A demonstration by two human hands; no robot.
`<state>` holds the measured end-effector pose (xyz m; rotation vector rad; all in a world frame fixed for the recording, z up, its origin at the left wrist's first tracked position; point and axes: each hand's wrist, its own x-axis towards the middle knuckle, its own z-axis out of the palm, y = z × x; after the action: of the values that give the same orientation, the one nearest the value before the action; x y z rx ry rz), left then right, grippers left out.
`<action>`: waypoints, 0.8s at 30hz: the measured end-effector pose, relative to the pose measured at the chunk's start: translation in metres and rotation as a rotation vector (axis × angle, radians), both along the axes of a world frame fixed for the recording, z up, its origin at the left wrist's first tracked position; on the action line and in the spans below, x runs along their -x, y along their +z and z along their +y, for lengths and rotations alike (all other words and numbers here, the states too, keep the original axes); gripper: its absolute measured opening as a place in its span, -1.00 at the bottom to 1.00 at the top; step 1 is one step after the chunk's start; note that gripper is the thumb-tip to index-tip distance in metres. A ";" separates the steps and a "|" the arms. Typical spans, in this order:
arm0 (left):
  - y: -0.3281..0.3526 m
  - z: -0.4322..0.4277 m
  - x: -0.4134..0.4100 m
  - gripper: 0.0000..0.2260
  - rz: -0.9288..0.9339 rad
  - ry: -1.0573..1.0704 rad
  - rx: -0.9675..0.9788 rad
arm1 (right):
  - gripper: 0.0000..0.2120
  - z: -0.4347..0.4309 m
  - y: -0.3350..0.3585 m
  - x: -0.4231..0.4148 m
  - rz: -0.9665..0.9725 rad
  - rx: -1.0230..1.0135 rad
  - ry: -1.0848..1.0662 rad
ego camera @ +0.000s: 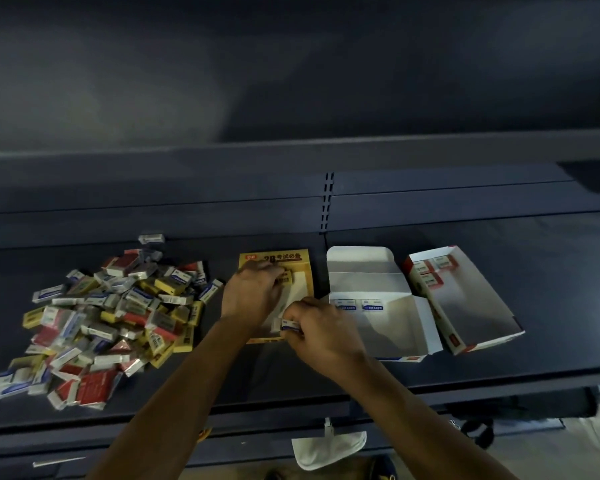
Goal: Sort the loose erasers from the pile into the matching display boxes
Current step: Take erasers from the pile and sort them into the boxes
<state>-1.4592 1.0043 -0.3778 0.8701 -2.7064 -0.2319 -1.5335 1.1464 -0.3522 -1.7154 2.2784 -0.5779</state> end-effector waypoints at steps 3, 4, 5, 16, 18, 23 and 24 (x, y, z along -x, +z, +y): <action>-0.004 0.002 -0.004 -0.91 0.022 -0.011 0.048 | -0.79 -0.001 -0.001 0.002 -0.017 0.002 0.003; -0.005 0.003 -0.005 -0.94 0.035 -0.009 0.053 | -0.80 -0.001 -0.001 0.002 -0.018 0.001 0.007; -0.005 0.003 -0.006 -0.96 0.044 -0.002 0.051 | -0.80 -0.001 -0.002 0.002 -0.020 0.002 0.009; 0.002 0.011 -0.006 -0.95 0.011 0.089 0.036 | -0.80 0.000 -0.003 0.003 -0.034 0.027 0.014; 0.003 0.012 -0.008 -0.95 0.035 0.092 0.026 | -0.79 0.001 -0.001 0.004 -0.042 0.047 0.016; 0.004 0.021 -0.011 -0.95 0.063 0.062 -0.006 | -0.81 0.005 0.004 0.012 -0.048 0.128 -0.032; 0.006 0.025 -0.009 -0.94 0.078 0.055 -0.017 | -0.82 0.007 0.005 0.015 -0.044 0.138 -0.051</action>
<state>-1.4499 1.0289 -0.3717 0.9193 -2.6090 -0.2719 -1.5482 1.1532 -0.3471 -1.6907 2.3059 -0.7926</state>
